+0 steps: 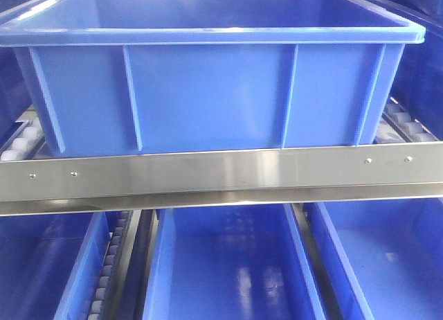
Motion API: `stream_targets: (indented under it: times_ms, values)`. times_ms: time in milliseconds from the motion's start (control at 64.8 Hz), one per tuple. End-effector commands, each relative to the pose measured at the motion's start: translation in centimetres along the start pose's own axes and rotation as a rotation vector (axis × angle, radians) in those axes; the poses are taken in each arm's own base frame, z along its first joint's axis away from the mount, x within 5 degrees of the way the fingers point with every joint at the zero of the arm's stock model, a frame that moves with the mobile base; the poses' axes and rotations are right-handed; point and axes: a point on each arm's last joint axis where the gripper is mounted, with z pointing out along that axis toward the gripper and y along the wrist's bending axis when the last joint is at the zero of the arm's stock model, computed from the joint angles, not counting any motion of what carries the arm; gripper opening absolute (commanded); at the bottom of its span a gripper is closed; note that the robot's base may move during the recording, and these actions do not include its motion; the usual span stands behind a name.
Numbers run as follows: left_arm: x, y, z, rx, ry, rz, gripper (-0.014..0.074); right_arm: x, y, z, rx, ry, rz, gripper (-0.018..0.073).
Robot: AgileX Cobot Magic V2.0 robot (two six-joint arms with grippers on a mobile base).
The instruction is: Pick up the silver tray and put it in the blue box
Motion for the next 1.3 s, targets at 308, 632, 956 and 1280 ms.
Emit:
stream_targets:
  times_ms: [308, 632, 956, 1280]
  values:
    - [5.2, 1.2, -10.2, 0.023, -0.261, 0.008, -0.0012, 5.4, -0.6, -11.8, 0.037, -0.351, -0.031, 0.0052]
    - [7.3, 1.3, -16.9, 0.066, -0.282, 0.008, -0.0012, 9.8, -0.3, -18.0, -0.008, -0.449, -0.041, 0.0049]
    - [7.0, 1.3, -19.4, 0.089, -0.405, 0.007, -0.0013, 10.1, -0.2, -18.9, -0.020, -0.459, -0.045, 0.0049]
    - [7.0, 1.3, -19.4, 0.089, -0.405, 0.007, -0.0013, 10.6, -0.3, -18.5, -0.019, -0.441, -0.043, 0.0049]
